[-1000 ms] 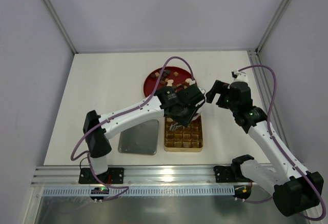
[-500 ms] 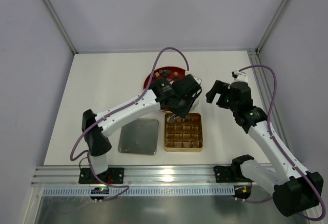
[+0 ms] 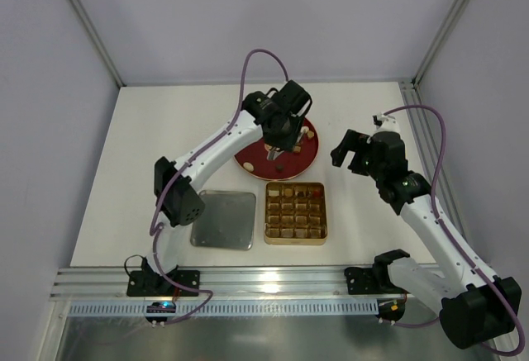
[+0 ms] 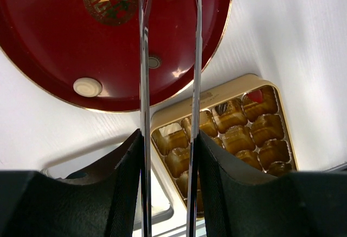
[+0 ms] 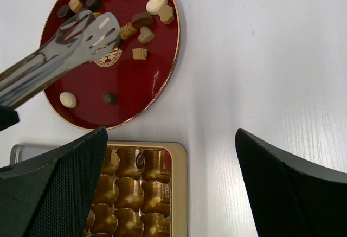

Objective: Pack the chocolate

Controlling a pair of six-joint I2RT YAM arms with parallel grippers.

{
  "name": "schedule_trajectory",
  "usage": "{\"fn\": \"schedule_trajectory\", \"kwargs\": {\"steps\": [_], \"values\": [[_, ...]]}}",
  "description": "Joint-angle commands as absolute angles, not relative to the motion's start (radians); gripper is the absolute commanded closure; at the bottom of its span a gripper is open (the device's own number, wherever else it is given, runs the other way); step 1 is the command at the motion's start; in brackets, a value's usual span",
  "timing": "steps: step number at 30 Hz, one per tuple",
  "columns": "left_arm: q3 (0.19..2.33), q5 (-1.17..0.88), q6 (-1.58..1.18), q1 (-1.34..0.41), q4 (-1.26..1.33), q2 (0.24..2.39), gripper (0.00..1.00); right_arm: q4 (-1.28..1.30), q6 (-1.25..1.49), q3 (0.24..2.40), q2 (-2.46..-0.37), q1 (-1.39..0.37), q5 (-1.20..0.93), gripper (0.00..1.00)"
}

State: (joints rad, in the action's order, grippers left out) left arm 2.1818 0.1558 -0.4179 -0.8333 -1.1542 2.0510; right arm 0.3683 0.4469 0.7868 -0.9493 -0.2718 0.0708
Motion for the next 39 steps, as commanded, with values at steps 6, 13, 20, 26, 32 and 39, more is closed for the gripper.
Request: {"fn": "schedule_trajectory", "kwargs": {"steps": [6,13,20,26,32,39], "values": [[2.261,0.132,-0.380,-0.815,-1.186,2.129,0.57,0.351,0.437,0.807,-0.946,-0.265,0.058,0.00],[2.261,0.120,-0.376,-0.815,-1.181,2.158,0.58,0.345,0.440,0.801,-0.948,-0.265,0.057,0.00],[2.261,0.117,-0.371,-0.811,-1.172,2.194,0.58,0.341,0.440,0.795,-0.946,-0.262,0.052,0.00],[2.266,0.112,-0.371,-0.807,-1.158,2.223,0.58,0.341,0.439,0.793,-0.946,-0.256,0.048,0.00],[2.273,0.100,-0.374,-0.808,-1.152,2.247,0.58,0.339,0.437,0.790,-0.945,-0.253,0.044,0.00],[2.281,0.094,-0.377,-0.807,-1.154,2.258,0.59,0.337,0.436,0.788,-0.945,-0.250,0.041,0.00]]}}
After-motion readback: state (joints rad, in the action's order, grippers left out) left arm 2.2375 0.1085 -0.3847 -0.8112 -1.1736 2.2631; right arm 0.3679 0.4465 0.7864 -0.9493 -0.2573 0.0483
